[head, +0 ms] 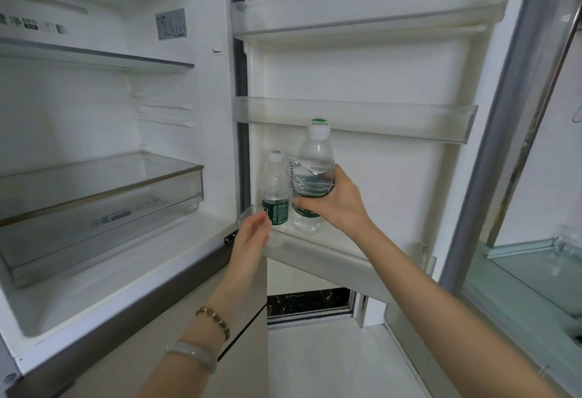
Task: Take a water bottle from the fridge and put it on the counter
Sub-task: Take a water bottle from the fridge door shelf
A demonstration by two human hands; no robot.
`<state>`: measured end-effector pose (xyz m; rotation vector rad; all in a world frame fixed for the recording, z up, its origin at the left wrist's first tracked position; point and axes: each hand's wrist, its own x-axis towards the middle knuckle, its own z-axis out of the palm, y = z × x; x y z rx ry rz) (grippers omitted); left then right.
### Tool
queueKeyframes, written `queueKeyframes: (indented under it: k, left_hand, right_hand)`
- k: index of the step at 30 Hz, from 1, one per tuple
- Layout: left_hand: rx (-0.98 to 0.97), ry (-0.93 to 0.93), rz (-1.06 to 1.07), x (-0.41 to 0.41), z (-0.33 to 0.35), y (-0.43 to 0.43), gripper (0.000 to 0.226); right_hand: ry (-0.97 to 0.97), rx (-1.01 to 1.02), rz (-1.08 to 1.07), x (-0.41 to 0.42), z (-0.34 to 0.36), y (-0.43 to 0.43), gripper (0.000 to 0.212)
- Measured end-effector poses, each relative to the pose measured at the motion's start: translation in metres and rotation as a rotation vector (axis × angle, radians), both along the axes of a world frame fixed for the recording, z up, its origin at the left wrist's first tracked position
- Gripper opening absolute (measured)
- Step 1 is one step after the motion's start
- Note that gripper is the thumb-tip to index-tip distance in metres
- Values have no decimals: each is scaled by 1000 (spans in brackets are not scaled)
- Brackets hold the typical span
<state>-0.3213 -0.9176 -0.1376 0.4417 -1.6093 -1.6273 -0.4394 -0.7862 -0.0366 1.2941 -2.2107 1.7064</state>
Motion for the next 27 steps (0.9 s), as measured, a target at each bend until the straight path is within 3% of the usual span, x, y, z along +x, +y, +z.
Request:
queueKeyframes:
  k: [3, 6, 9, 11, 16, 22, 27]
  left_hand:
    - [-53, 31, -87, 6, 20, 25, 32]
    - [-62, 74, -177, 17, 38, 57, 62]
    - [-66, 72, -237, 33, 44, 96, 77]
    - [-95, 40, -243, 41, 40, 125, 75]
    - [-125, 35, -234, 47, 21, 191, 47]
    - [-37, 80, -302, 37, 16, 247, 67]
    - [163, 9, -566, 1, 14, 285, 79]
  right_hand:
    - [-72, 4, 155, 17, 16, 27, 70]
    - [-107, 31, 291, 30, 19, 58, 56]
    - [-97, 50, 350, 38, 18, 90, 49]
    - [-102, 65, 373, 40, 16, 111, 54]
    - [-106, 112, 401, 40, 2, 167, 54]
    - [-124, 117, 386, 32, -5, 225, 57]
    - [-132, 78, 274, 16, -8, 264, 61]
